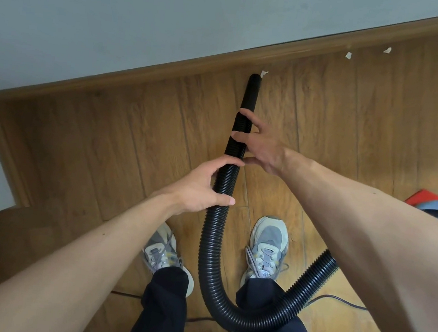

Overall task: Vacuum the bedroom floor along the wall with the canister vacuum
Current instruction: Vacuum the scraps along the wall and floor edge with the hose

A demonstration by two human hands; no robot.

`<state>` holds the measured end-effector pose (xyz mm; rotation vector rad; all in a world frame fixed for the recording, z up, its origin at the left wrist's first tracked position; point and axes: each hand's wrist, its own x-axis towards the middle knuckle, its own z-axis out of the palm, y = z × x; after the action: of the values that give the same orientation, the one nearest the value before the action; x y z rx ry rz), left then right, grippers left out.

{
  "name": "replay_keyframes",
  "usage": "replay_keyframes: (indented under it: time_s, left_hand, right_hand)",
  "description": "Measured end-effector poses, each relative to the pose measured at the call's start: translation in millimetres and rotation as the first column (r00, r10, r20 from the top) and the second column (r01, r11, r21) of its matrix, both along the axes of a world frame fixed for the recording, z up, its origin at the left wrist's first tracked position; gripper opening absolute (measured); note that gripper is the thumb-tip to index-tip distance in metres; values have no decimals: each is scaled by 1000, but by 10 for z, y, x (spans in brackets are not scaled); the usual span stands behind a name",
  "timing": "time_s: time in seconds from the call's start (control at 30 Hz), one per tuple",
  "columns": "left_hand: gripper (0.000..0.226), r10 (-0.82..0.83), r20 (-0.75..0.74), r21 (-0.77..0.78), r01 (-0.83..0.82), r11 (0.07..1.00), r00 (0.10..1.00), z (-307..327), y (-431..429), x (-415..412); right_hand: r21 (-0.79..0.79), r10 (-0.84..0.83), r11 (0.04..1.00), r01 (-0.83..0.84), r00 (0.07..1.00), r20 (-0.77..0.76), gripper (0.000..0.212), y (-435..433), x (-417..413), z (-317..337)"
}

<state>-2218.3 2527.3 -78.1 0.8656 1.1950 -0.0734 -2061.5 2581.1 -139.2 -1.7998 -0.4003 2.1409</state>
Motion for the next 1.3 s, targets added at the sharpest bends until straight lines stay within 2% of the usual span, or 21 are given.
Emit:
replay_keyframes:
  time_s: [0.43,0.73,0.97,1.1,1.3]
  left_hand:
    - [68,-121,-29,39,122,992,992,78,181,330]
    - [68,-278,-33,-19,277,961,960,226,267,748]
    - [66,-372,-78,42,376,926,925,459,388,1124]
    - [66,-442,-99,91,451,888,891,575,426,1296]
    - [63,-434,-131,155,451,879,891,688,457,1317]
  right_hand:
    - [25,-107,994,105,993,55,63,-18,377,52]
    - [-6,-151,988,152,985,79,62,-139,796,196]
    - [43,-208,978,205,972,113,63,-102,1178,500]
    - [44,-307,952,303,945,111,62,-131,1310,649]
    - [40,-309,951,307,947,91,63,-43,1358,790]
